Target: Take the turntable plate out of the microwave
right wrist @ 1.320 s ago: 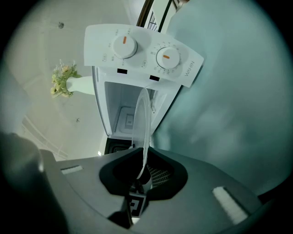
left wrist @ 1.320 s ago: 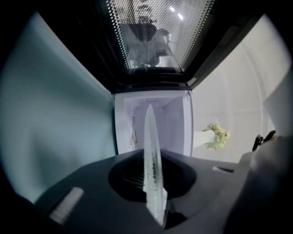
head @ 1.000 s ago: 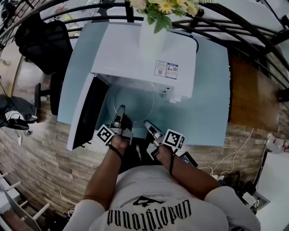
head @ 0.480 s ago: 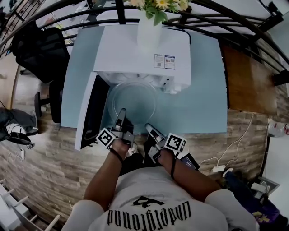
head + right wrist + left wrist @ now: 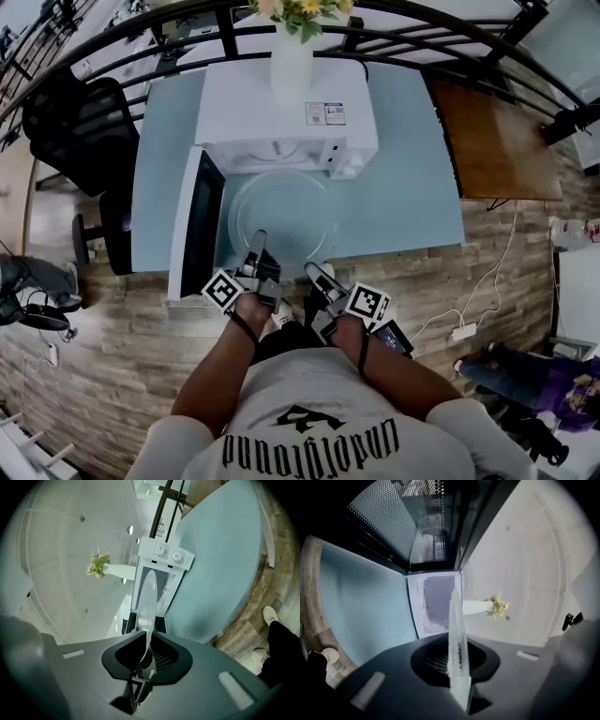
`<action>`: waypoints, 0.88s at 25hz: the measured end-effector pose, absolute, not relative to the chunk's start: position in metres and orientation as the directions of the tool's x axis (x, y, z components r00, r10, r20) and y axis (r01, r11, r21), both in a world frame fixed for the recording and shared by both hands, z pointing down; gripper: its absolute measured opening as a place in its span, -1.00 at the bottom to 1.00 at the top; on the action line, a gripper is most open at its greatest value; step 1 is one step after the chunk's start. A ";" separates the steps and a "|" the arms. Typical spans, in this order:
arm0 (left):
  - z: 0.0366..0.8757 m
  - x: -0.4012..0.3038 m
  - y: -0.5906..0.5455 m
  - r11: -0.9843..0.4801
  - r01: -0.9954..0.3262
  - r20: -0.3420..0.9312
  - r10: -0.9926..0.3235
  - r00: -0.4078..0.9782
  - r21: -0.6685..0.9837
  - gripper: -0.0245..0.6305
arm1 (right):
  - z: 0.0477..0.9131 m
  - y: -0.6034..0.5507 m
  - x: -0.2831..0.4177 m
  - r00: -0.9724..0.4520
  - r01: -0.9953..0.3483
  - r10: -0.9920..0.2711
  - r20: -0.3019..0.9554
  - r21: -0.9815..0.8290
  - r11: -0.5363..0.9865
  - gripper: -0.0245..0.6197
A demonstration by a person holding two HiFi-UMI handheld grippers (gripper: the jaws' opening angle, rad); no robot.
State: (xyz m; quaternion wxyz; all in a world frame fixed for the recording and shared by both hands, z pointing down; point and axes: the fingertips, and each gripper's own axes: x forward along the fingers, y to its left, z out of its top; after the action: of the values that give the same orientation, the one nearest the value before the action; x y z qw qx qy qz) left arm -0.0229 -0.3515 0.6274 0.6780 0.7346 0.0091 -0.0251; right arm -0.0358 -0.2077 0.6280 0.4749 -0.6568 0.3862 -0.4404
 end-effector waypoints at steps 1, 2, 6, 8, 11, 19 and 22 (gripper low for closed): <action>0.623 -0.026 -0.349 -0.078 0.050 -0.051 -0.014 0.999 0.996 -0.70 | 0.621 -0.207 -0.038 0.319 -0.108 -0.929 0.188 -0.967 -0.232 -0.82; 0.619 -0.028 -0.346 -0.077 0.052 -0.053 -0.008 0.999 0.996 -0.70 | 0.616 -0.204 -0.042 0.324 -0.107 -0.929 0.180 -0.969 -0.225 -0.82; 0.602 -0.036 -0.336 -0.073 0.059 -0.059 0.006 0.998 0.996 -0.70 | 0.603 -0.190 -0.052 0.337 -0.075 -0.917 0.216 -0.964 -0.255 -0.82; 0.594 -0.037 -0.330 -0.071 0.066 -0.065 0.011 0.998 0.995 -0.70 | 0.592 -0.186 -0.053 0.338 -0.099 -0.923 0.181 -0.969 -0.227 -0.82; 0.584 -0.037 -0.318 -0.062 0.073 -0.072 0.010 0.997 0.995 -0.70 | 0.589 -0.167 -0.055 0.337 -0.085 -0.907 0.252 -0.952 -0.296 -0.81; 0.560 -0.045 -0.282 -0.065 0.093 -0.096 -0.037 0.995 0.994 -0.70 | 0.560 -0.137 -0.055 0.290 -0.133 -0.943 0.165 -0.968 -0.211 -0.82; 0.559 -0.048 -0.266 -0.072 0.095 -0.099 -0.060 0.993 0.993 -0.70 | 0.559 -0.120 -0.054 0.267 -0.144 -0.950 0.160 -0.968 -0.203 -0.82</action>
State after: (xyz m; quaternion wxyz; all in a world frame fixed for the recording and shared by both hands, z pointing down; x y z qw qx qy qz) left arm -0.0477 -0.2661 0.5586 0.6810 0.7300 0.0121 -0.0568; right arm -0.0539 -0.1199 0.5587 0.4671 -0.6446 0.4245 -0.4314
